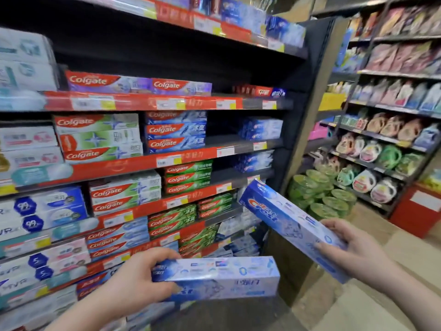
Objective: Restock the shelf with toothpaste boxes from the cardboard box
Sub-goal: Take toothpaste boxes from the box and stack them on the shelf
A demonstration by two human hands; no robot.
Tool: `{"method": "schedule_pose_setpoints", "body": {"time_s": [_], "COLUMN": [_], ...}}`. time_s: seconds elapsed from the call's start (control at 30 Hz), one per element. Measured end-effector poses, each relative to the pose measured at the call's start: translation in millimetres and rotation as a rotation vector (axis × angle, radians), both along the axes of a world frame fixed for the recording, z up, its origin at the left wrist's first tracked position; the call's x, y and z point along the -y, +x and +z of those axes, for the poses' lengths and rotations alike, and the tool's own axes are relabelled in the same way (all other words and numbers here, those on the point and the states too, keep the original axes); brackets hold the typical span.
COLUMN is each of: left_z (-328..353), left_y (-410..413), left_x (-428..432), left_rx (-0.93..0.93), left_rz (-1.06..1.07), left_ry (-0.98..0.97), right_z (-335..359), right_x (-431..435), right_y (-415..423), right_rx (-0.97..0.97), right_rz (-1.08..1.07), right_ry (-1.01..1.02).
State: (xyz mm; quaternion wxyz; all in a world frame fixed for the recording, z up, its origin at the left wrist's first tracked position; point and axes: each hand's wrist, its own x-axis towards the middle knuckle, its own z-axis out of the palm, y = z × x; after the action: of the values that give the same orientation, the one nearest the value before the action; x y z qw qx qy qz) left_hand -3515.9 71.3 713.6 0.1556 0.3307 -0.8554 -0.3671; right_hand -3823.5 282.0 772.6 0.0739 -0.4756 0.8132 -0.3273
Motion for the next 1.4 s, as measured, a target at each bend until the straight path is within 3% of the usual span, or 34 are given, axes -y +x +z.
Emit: {"method": "schedule_pose_setpoints", "body": {"time_s": [0.37, 0.73, 1.07, 1.4], "left_z": [34, 53, 54, 57], "left_y": [-145, -286, -322, -351], "left_x": [92, 221, 267, 241], "left_rx": [0.001, -0.084, -0.059, -0.110], "left_rz": [-0.018, -0.022, 0.221, 0.552], "left_ry": [-0.125, -0.188, -0.165, -0.083], "right_z": [30, 51, 52, 52], "right_x": [57, 209, 380, 522], "right_y": [-128, -273, -353, -363], "right_rx": [-0.169, -0.269, -0.401, -0.527], "right_rz": [-0.057, 0.008, 0.327, 0.787], "right_ry": [0.023, 0.006, 0.031, 0.086]}}
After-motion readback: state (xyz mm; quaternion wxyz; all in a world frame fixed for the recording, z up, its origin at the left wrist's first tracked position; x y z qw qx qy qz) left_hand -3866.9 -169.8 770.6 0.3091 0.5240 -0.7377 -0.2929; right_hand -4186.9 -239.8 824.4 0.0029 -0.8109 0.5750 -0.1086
